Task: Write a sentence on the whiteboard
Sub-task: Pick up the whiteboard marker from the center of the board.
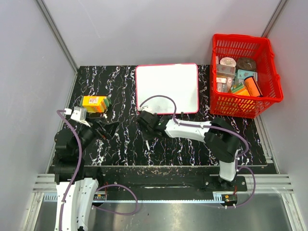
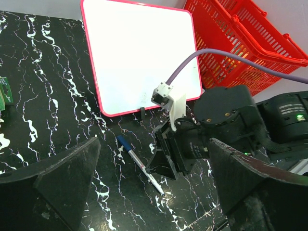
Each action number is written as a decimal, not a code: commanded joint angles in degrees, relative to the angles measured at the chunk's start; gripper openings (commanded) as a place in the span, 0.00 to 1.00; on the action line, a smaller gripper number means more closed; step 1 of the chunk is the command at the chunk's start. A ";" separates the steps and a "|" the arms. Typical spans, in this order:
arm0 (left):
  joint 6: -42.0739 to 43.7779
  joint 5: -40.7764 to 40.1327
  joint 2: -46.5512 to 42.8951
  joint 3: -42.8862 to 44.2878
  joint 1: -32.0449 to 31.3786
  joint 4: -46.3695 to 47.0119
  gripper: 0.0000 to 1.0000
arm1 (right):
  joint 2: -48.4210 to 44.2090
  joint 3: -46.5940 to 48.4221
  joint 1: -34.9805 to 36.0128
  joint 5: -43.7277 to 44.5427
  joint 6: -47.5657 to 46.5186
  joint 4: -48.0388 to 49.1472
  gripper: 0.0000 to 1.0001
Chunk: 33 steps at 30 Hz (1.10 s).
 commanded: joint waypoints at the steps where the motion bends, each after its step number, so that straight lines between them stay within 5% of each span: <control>1: 0.64 -0.44 0.00 -0.17 0.24 2.97 0.99 | 3.30 2.91 0.22 2.37 -0.37 -0.43 0.42; 10: 0.64 -0.35 0.09 -0.25 0.24 3.14 0.99 | 8.22 3.43 0.22 1.58 0.51 0.71 0.41; 12: 0.64 -0.53 0.00 -0.26 0.24 3.06 0.99 | 9.54 4.31 0.39 2.71 0.51 -0.34 0.23; 16: 0.47 -0.96 -0.18 -0.26 0.24 3.14 0.99 | 13.05 7.56 1.27 7.37 -0.72 -4.81 0.02; 21: 0.55 -1.76 -0.61 0.09 0.24 2.71 0.99 | 15.79 10.38 1.89 10.20 -1.08 -10.27 0.00; 33: -0.59 3.86 -0.62 -0.96 0.24 4.46 0.99 | -17.59 -10.17 1.71 8.25 3.76 10.19 0.00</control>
